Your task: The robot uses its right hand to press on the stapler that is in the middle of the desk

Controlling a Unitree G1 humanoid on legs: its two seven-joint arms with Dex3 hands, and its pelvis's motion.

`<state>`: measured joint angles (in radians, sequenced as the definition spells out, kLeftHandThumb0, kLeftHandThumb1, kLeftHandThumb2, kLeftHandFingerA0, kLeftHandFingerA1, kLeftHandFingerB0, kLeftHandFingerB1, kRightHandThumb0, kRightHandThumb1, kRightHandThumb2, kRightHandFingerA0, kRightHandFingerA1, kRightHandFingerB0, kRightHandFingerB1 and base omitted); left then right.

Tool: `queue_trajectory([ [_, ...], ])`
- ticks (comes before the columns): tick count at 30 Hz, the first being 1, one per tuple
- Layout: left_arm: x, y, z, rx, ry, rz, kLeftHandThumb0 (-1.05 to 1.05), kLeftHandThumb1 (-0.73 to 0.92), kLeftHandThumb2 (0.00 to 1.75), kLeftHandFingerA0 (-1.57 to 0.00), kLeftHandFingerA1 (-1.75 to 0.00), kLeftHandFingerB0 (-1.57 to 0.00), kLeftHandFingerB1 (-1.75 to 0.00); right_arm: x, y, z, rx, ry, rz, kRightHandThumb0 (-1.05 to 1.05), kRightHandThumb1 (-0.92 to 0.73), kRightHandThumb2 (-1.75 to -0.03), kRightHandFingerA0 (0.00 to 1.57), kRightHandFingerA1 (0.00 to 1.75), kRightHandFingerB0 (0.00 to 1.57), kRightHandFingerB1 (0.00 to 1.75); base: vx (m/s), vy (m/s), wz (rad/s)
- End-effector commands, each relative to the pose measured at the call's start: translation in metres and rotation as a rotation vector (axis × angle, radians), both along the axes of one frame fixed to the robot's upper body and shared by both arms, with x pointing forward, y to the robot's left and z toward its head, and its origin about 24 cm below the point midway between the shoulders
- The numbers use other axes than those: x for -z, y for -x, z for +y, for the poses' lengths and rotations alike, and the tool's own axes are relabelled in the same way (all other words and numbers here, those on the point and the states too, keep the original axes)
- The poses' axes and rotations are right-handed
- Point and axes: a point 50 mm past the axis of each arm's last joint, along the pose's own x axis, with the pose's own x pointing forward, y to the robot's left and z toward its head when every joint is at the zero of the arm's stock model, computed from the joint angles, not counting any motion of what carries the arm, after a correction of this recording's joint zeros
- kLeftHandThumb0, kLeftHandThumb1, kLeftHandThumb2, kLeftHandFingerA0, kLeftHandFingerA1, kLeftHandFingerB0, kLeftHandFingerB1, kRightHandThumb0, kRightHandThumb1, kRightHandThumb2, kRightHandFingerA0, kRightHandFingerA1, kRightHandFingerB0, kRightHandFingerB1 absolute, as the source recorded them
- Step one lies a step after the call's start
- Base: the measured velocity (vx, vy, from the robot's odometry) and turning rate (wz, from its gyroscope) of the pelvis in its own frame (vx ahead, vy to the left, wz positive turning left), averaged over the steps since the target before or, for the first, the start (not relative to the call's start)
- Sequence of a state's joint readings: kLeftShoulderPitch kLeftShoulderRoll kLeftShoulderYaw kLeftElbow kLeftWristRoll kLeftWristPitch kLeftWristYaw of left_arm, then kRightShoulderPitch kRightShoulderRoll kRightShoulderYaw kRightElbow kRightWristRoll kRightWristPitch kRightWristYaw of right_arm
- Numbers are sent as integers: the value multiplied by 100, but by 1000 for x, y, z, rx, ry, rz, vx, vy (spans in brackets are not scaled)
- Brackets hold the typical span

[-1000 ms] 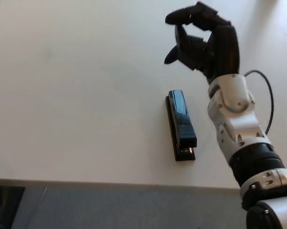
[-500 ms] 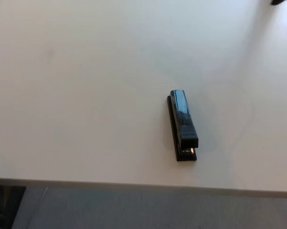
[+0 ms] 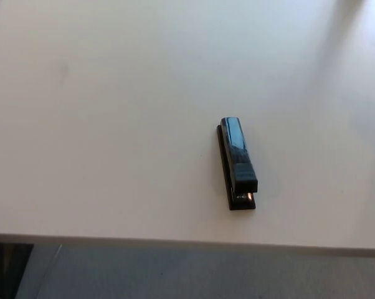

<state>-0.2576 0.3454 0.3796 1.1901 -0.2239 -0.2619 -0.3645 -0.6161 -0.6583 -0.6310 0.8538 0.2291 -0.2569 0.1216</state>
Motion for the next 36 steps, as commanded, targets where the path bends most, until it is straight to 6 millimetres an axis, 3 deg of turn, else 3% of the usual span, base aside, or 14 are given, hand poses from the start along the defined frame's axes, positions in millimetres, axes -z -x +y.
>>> queue_trajectory([
  [1,-1,3,6,-31,-4,23,-68,85,111,0,-28,-3,-27,29,46,-38,136,-40,76,10,-85,-74,107,140,69,113,0,0,0],
  [2,-1,3,6,-27,-4,22,-68,86,111,0,-27,-2,-26,35,51,-41,146,-37,98,6,-85,-71,113,130,67,114,0,0,0],
  [3,-1,3,7,-21,-10,23,-67,86,111,0,-27,-2,-27,47,61,-45,173,-45,146,-2,-85,-67,119,126,73,101,0,0,0],
  [8,-1,4,6,-11,-20,23,-67,87,111,0,-27,-2,-26,96,91,-50,251,-159,266,-9,-82,-70,113,143,70,126,0,0,0],
  [11,1,5,5,-4,-15,30,-67,88,112,0,-27,-1,-25,132,112,-47,318,-210,426,-10,-82,-69,109,137,73,117,0,0,0],
  [19,3,8,4,5,-19,38,-68,87,111,0,-28,-1,-26,214,147,-14,335,-285,831,-11,-82,-64,110,122,77,109,0,0,0],
  [23,3,9,4,1,-17,29,-68,87,110,0,-27,-1,-26,237,151,4,294,-273,1003,-16,-81,-64,99,125,67,107,0,0,0],
  [24,3,10,4,4,-16,28,-68,87,112,0,-27,-1,-25,242,152,7,279,-280,1050,-17,-80,-64,90,112,70,62,0,0,0],
  [27,3,11,4,13,-19,37,-68,87,111,0,-27,-1,-25,258,159,19,200,-358,1152,-12,-76,-60,97,107,63,62,0,0,0],
  [28,3,11,4,14,-20,37,-67,87,111,0,-27,-1,-25,262,159,23,162,-342,1198,-12,-67,-60,93,105,62,73,0,0,0],
  [29,4,11,4,5,-15,41,-67,87,111,0,-27,-2,-26,267,158,29,95,-304,1276,-19,-71,-61,101,73,67,68,0,0,0],
  [30,4,11,4,9,-20,40,-67,86,111,0,-28,-2,-26,271,155,34,57,-302,1325,-22,-76,-63,99,61,69,55,0,0,0],
  [31,2,9,5,10,-17,33,-67,86,111,0,-28,-1,-26,273,149,39,17,-346,1357,-29,-80,-64,90,56,59,50,0,0,0],
  [36,2,8,5,6,-19,35,-65,87,111,0,-27,-3,-27,275,114,64,-262,-261,1460,-30,-76,-62,77,53,53,44,0,0,0],
])
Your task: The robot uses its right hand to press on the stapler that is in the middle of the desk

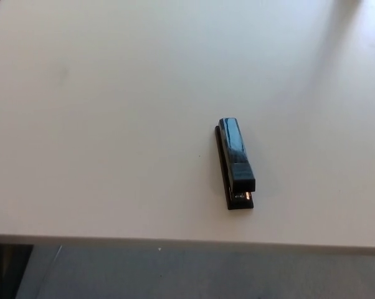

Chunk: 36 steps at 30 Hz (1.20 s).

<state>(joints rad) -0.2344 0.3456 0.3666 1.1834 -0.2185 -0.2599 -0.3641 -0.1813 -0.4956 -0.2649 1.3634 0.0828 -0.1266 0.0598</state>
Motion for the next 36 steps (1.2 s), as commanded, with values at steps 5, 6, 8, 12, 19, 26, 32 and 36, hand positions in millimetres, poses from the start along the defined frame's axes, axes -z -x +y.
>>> queue_trajectory([
  [5,-2,1,4,-15,-6,-5,-65,86,110,0,-27,-5,-27,7,-56,54,-428,-345,169,-45,-85,-65,22,36,14,31,0,0,0],
  [6,-2,1,5,-3,-14,0,-67,88,112,0,-27,-1,-26,6,-63,60,-419,-353,147,-58,-83,-67,7,24,8,20,0,0,0],
  [8,-4,1,6,9,-14,-5,-67,89,113,0,-26,0,-25,4,-78,69,-358,-379,58,-91,-80,-108,0,6,0,5,0,0,0],
  [12,-4,0,4,4,-14,-4,-67,88,113,0,-27,-2,-26,7,-86,82,-276,-409,-47,-103,-87,-116,0,4,0,0,0,0,0],
  [19,-5,-3,6,11,-30,17,-69,90,113,0,-22,-1,-24,14,-87,97,-276,-421,-136,-105,-89,-117,0,2,0,0,0,0,1],
  [26,-5,-5,4,30,-43,34,-60,92,87,0,-12,0,-19,16,-81,93,-250,-417,-158,-102,-89,-115,0,2,0,0,0,0,0],
  [32,-5,-6,4,27,-50,36,-66,89,112,0,-23,-4,-25,15,-83,94,-261,-404,-170,-101,-88,-114,0,3,0,0,0,0,0],
  [36,-6,-6,4,25,-42,29,-57,92,85,0,-12,0,-19,14,-84,94,-276,-396,-163,-102,-89,-116,0,4,0,0,0,0,0],
])
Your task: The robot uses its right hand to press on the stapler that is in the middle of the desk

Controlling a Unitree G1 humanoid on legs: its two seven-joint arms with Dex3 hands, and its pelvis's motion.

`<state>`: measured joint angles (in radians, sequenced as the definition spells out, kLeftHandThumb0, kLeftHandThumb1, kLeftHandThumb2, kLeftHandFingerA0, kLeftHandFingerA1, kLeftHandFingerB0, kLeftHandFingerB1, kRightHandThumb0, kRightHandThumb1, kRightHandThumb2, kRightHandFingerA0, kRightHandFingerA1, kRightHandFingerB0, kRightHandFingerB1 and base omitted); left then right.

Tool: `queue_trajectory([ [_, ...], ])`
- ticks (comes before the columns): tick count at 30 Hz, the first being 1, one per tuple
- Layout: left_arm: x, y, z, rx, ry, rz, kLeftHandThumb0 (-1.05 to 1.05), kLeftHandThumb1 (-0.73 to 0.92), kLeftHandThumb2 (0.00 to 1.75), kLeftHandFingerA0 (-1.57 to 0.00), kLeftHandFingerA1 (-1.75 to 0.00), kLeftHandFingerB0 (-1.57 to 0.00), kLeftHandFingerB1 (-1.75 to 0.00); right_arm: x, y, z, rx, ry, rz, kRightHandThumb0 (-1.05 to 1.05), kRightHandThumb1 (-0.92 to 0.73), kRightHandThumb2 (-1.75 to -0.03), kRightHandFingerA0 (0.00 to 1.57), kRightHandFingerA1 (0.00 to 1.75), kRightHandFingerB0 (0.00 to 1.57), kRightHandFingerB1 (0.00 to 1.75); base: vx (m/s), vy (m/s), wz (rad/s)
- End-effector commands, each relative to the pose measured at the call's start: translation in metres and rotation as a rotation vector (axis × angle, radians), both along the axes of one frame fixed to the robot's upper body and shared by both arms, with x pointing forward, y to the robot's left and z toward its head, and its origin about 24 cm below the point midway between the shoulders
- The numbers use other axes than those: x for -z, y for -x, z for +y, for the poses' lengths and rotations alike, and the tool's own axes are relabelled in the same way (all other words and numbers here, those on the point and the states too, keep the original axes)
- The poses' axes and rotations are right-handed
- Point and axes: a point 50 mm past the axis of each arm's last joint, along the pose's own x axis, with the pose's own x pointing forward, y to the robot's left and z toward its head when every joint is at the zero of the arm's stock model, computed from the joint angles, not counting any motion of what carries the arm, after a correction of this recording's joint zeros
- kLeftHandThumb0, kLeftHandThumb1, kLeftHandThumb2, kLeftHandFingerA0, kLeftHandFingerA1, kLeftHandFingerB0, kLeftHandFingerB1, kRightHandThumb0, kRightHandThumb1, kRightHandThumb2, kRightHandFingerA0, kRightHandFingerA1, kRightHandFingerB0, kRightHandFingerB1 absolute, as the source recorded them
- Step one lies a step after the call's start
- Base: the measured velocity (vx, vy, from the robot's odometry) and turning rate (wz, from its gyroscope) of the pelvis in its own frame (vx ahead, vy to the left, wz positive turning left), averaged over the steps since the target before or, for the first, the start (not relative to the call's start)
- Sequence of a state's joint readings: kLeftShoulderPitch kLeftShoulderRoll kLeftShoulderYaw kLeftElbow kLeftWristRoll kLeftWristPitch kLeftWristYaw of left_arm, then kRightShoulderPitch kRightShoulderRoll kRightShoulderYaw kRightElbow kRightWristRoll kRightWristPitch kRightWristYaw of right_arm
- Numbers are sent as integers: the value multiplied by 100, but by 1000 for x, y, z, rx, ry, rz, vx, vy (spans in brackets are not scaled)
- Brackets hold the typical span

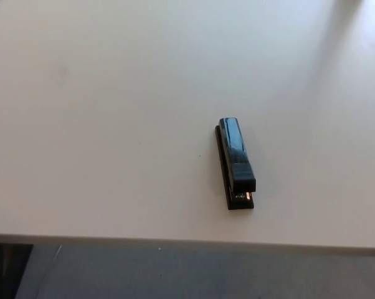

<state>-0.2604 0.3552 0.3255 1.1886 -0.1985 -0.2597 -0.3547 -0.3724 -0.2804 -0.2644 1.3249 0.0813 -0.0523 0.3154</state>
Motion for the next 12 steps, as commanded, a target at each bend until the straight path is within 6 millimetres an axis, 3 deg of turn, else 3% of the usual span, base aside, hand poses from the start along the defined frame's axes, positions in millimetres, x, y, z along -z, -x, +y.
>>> queue_trajectory([
  [1,-2,3,7,-19,-10,23,-66,89,113,0,-23,-3,-25,-2,0,-2,-7,19,-18,-102,-89,-116,0,4,0,0,0,0,0],
  [12,-1,3,7,-26,-4,35,-67,89,112,0,-22,-2,-24,-2,0,-2,-14,32,-28,-101,-88,-115,0,3,0,0,0,0,0],
])
